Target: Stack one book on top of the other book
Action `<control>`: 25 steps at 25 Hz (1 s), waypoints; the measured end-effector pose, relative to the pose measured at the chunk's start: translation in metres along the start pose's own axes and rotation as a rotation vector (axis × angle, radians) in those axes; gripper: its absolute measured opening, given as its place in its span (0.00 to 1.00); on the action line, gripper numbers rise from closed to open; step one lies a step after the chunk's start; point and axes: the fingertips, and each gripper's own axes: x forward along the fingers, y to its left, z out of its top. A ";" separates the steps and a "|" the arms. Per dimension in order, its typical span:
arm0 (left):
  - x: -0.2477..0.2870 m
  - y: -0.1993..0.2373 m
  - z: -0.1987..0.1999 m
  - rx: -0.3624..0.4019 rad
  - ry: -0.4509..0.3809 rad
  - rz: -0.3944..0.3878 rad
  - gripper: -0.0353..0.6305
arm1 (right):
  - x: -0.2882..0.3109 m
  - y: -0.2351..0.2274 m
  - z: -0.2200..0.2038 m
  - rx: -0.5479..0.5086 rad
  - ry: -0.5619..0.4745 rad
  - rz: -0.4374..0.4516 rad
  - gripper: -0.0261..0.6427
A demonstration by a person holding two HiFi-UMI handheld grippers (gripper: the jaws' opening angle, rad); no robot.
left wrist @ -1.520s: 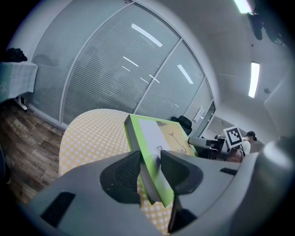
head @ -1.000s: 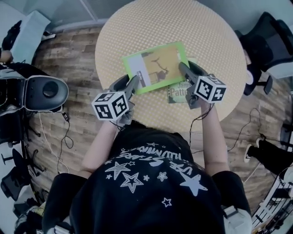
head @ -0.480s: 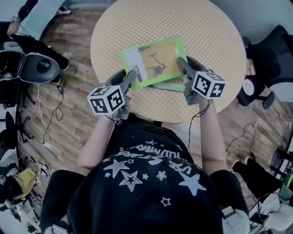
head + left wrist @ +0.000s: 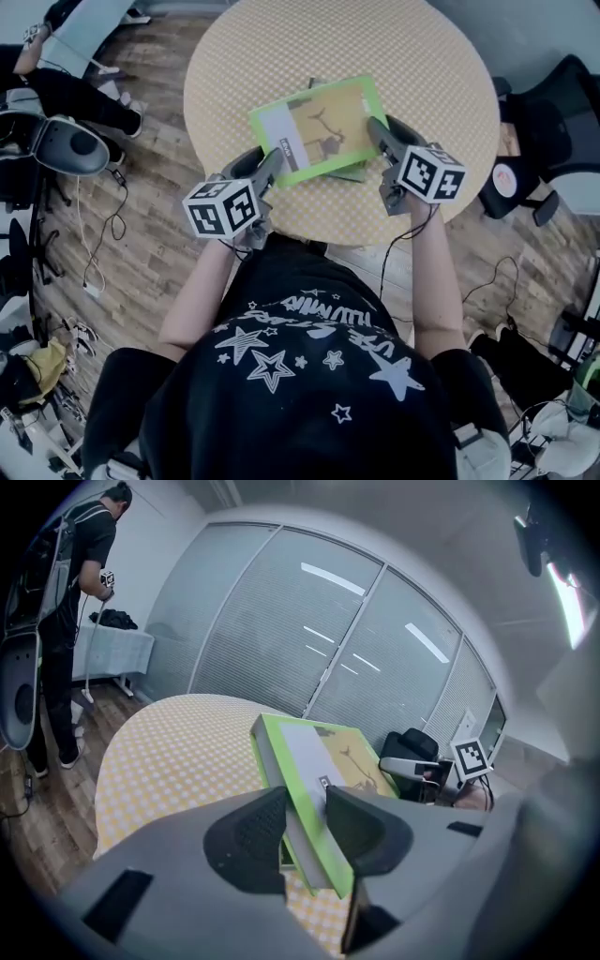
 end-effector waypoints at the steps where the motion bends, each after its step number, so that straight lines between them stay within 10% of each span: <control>1: 0.001 0.001 -0.001 -0.003 0.001 -0.002 0.26 | 0.001 -0.001 -0.001 0.002 0.005 -0.006 0.27; 25: 0.013 0.011 -0.011 -0.027 0.095 -0.125 0.26 | 0.003 -0.005 -0.006 0.010 0.066 -0.129 0.27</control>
